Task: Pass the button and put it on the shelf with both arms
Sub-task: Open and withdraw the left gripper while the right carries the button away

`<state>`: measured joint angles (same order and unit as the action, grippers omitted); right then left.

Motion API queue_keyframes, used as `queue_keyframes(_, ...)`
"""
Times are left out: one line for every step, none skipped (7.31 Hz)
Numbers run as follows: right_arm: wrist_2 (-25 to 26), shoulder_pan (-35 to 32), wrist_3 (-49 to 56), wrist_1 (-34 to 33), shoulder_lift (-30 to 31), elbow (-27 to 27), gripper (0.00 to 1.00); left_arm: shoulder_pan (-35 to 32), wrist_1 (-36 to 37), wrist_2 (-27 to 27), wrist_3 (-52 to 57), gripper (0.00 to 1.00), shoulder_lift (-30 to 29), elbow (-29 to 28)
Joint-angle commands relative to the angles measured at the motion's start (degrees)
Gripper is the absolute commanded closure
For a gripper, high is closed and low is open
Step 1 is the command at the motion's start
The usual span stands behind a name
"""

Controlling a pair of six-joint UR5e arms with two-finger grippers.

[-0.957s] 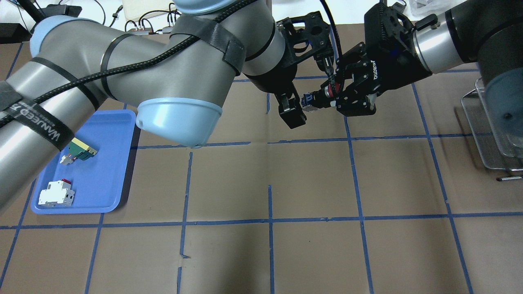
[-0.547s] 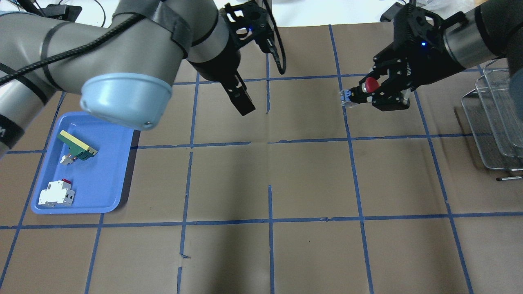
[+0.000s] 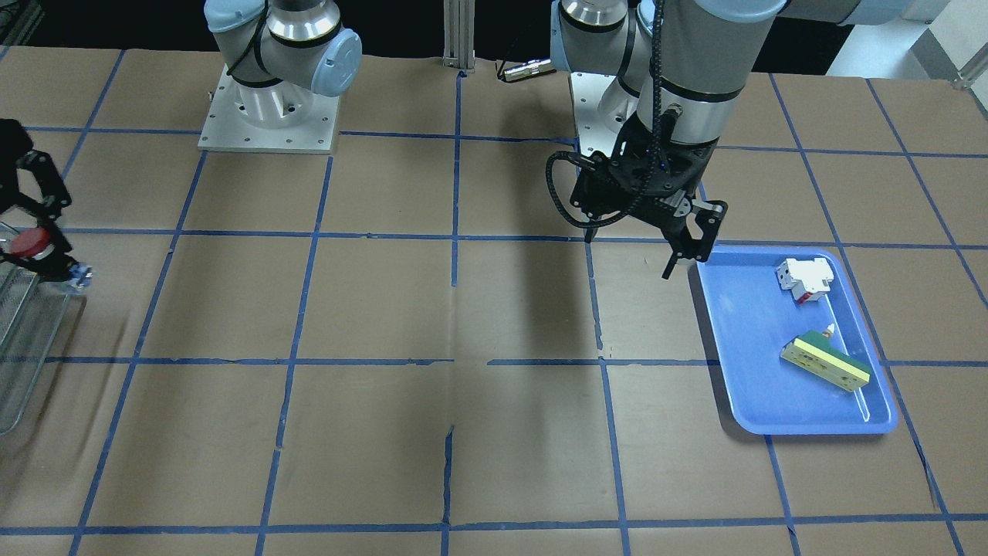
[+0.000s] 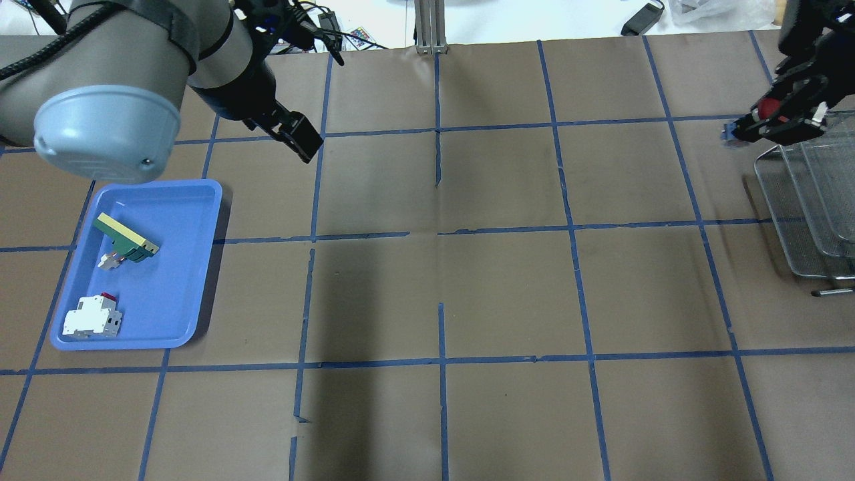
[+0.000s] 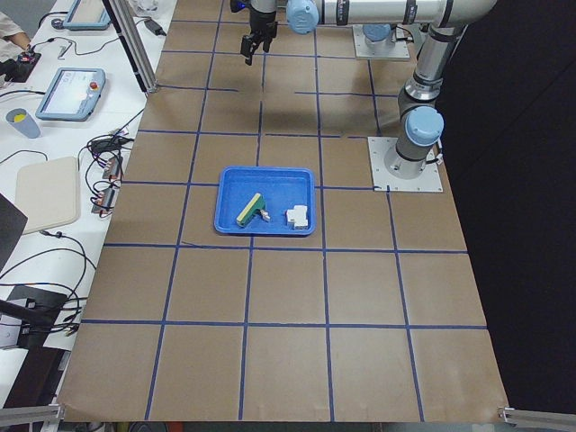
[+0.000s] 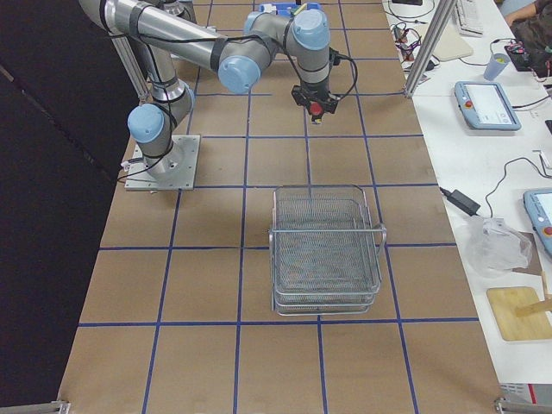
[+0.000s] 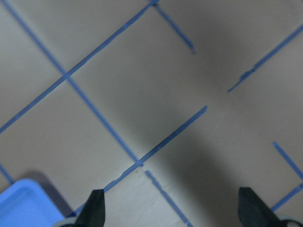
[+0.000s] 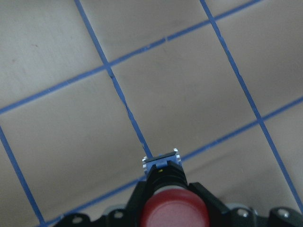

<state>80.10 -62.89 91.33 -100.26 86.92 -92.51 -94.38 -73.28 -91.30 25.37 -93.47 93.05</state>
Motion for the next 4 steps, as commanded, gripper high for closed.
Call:
queue_keyframes(7.68, 7.4, -0.01, -0.2, -6.04, 3.22, 1.0, 0.86, 0.95, -2.74, -13.19, 0.0, 0.65, 0.73)
queue_keyframes(9.53, 9.17, -0.45, -0.55, -7.46, 3.39, 1.0, 1.04, 0.42, -3.79, -14.64, 0.0, 0.83, 0.73)
queue_keyframes(10.15, 9.71, -1.5, -0.29, -7.56, 3.22, 1.0, 2.08, -1.58, -3.8, -15.52, 0.0, 1.18, 0.39)
queue_keyframes(10.42, 10.59, -2.9, -0.64, -7.91, 3.22, 1.0, 2.36, -3.26, -3.89, -19.18, 0.0, 1.7, 0.64)
